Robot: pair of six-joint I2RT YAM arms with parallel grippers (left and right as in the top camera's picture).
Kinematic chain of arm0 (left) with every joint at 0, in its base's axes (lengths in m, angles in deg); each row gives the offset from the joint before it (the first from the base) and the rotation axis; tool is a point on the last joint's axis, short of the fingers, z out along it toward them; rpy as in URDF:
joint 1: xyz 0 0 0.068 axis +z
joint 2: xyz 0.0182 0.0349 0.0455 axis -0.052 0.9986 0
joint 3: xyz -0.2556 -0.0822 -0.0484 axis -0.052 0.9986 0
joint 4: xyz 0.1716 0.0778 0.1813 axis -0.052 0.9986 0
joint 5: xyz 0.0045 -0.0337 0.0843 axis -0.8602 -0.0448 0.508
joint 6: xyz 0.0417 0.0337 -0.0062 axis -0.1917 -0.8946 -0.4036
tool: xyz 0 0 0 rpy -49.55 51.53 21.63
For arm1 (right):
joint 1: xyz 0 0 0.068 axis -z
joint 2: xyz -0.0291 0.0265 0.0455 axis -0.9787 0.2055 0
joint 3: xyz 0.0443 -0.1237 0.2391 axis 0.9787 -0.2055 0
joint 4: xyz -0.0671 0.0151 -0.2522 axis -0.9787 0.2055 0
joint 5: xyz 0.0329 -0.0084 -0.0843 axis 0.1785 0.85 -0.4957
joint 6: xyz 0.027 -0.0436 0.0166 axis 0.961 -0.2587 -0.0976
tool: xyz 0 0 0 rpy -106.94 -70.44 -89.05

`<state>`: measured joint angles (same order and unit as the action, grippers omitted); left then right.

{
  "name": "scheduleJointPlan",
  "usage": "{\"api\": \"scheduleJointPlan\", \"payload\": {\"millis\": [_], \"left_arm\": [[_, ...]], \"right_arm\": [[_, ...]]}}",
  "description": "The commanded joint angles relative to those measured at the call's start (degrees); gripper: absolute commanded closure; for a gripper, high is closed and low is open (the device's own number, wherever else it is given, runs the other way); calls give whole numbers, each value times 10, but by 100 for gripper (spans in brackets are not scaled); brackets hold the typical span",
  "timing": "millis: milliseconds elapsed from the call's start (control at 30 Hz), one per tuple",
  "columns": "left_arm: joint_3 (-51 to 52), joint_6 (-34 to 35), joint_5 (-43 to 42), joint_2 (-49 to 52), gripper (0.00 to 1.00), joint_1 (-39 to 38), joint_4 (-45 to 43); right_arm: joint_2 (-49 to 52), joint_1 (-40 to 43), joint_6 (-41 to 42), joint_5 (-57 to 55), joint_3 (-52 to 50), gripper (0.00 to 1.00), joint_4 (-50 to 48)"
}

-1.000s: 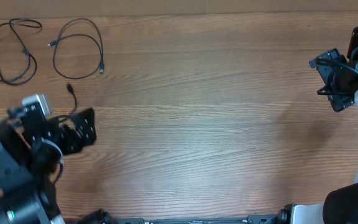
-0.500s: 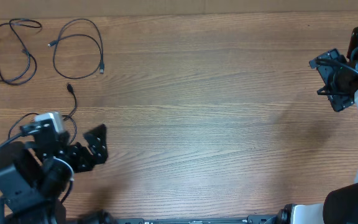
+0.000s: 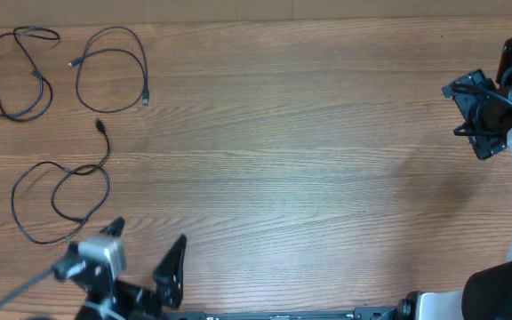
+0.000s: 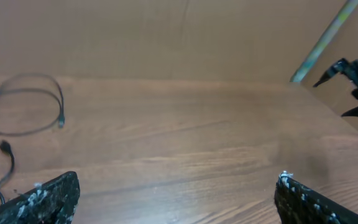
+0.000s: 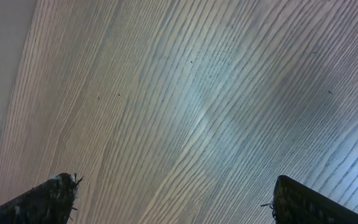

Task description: Untangle cables

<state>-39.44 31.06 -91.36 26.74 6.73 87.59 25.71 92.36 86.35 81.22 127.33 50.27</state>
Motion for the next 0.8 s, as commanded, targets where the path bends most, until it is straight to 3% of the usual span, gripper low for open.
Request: {"api": "scheduleJointPlan", "payload": {"millis": [0,400,767], "left_arm": [[3,-6,-1,-49,1,-4,0],[1,-6,-1,-160,1,-24,6],[-2,-6,-3,-159,0,-43,141]], "right_arm": [[1,1,0,-1,5,0,-2],[1,1,0,-1,5,1,-2],[1,1,0,-1,5,0,-2]]}}
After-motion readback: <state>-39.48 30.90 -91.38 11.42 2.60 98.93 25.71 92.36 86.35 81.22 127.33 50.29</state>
